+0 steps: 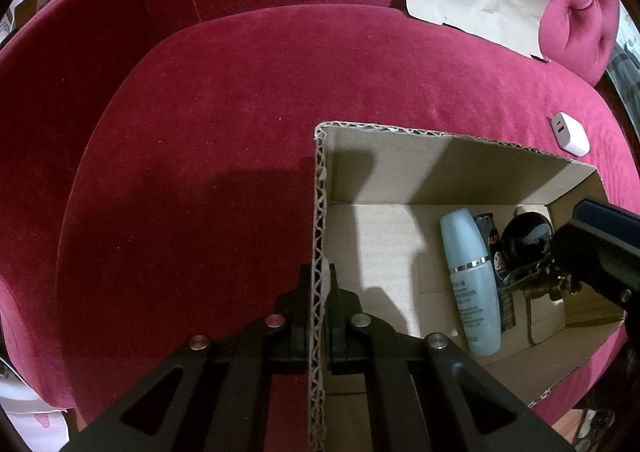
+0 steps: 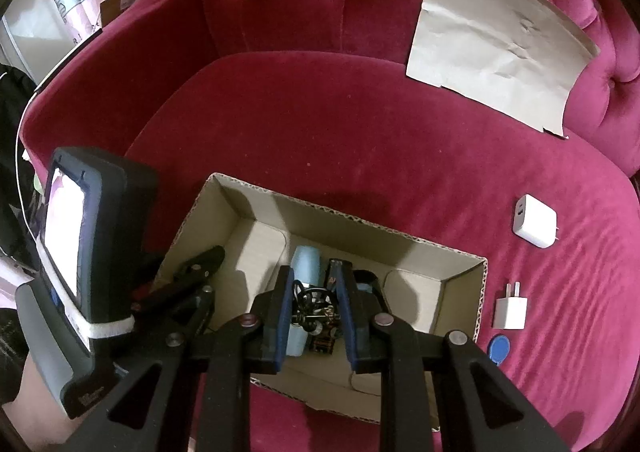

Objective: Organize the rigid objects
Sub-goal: 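Lower the keychain into the box and open the right gripper, then move the right gripper over the blue key fob on the seat, then close the right gripper on the blue key fob, then lift the blue key fob with the right gripper and carry it over the box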

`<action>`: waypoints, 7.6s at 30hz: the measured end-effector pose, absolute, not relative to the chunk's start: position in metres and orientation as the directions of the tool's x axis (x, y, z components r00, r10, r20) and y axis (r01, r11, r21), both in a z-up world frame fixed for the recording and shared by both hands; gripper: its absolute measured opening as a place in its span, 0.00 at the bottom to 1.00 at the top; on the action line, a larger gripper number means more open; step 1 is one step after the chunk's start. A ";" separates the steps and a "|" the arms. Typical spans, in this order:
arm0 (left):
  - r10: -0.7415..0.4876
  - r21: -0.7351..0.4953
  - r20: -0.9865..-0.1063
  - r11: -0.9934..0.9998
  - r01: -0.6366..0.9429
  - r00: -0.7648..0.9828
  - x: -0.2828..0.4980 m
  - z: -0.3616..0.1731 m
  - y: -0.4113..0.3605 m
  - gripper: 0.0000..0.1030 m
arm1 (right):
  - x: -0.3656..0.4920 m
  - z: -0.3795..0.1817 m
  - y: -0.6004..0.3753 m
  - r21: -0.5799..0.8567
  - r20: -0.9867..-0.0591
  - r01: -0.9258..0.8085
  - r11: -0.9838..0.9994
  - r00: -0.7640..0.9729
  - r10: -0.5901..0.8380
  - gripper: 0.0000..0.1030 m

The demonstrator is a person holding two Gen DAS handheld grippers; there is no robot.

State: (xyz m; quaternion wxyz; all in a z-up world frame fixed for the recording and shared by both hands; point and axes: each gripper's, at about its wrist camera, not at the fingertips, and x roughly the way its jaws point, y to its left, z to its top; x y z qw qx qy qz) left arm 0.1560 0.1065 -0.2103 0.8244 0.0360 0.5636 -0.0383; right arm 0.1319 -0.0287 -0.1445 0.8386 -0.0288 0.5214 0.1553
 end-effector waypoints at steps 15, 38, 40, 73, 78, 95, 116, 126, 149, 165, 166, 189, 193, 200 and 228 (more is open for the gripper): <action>-0.024 0.013 -0.932 0.995 0.102 0.362 0.156 -0.210 0.108 0.03 | 0.137 -0.141 -0.034 0.142 -0.880 -0.271 0.952 0.406 0.247 0.66; -0.023 0.016 -0.932 0.995 0.102 0.363 0.156 -0.210 0.108 0.03 | 0.136 -0.130 -0.061 0.091 -0.866 -0.224 0.970 0.464 0.188 0.99; -0.023 0.015 -0.932 0.995 0.102 0.363 0.156 -0.210 0.108 0.03 | 0.137 -0.128 -0.069 0.094 -0.864 -0.212 0.973 0.467 0.185 0.99; -0.019 0.020 -0.932 0.995 0.103 0.363 0.156 -0.211 0.110 0.04 | 0.122 -0.141 -0.184 0.030 -0.881 -0.056 0.998 0.471 0.053 0.99; -0.018 0.021 -0.931 0.994 0.103 0.363 0.157 -0.211 0.109 0.04 | 0.118 -0.153 -0.194 0.032 -0.887 -0.038 0.999 0.459 0.046 0.99; -0.018 0.022 -0.931 0.994 0.104 0.365 0.156 -0.211 0.109 0.04 | 0.118 -0.210 -0.202 0.011 -0.916 -0.003 1.000 0.400 0.011 0.99; -0.015 0.026 -0.930 0.994 0.106 0.368 0.157 -0.210 0.108 0.04 | 0.137 -0.258 -0.196 0.027 -0.940 0.014 1.000 0.340 0.021 0.97; -0.014 0.027 -0.929 0.994 0.105 0.369 0.158 -0.210 0.107 0.04 | 0.137 -0.257 -0.202 0.029 -0.939 0.018 0.999 0.343 0.021 0.89; -0.014 0.026 -0.928 0.994 0.103 0.371 0.155 -0.210 0.108 0.04 | 0.127 -0.235 -0.194 0.029 -0.926 0.003 1.000 0.376 0.026 0.27; -0.011 0.028 -0.928 0.995 0.098 0.373 0.155 -0.210 0.107 0.04 | 0.112 -0.187 -0.204 0.054 -0.902 0.034 0.998 0.431 0.034 0.27; -0.012 0.027 -0.928 0.995 0.097 0.372 0.155 -0.210 0.107 0.04 | 0.112 -0.184 -0.205 0.053 -0.900 0.033 0.998 0.435 0.033 0.27; -0.012 0.028 -0.928 0.995 0.100 0.374 0.155 -0.209 0.108 0.04 | 0.122 -0.119 -0.164 0.056 -0.849 -0.082 0.995 0.520 0.091 0.27; -0.012 0.027 -0.928 0.995 0.101 0.373 0.155 -0.209 0.108 0.04 | 0.124 -0.114 -0.152 0.061 -0.844 -0.113 0.992 0.525 0.112 0.27; -0.012 0.028 -0.927 0.995 0.100 0.374 0.155 -0.209 0.108 0.04 | 0.125 -0.110 -0.129 0.071 -0.838 -0.167 0.983 0.525 0.150 0.27; -0.012 0.027 -0.928 0.995 0.100 0.373 0.155 -0.209 0.109 0.04 | 0.120 -0.136 -0.058 0.118 -0.865 -0.299 0.947 0.437 0.246 0.27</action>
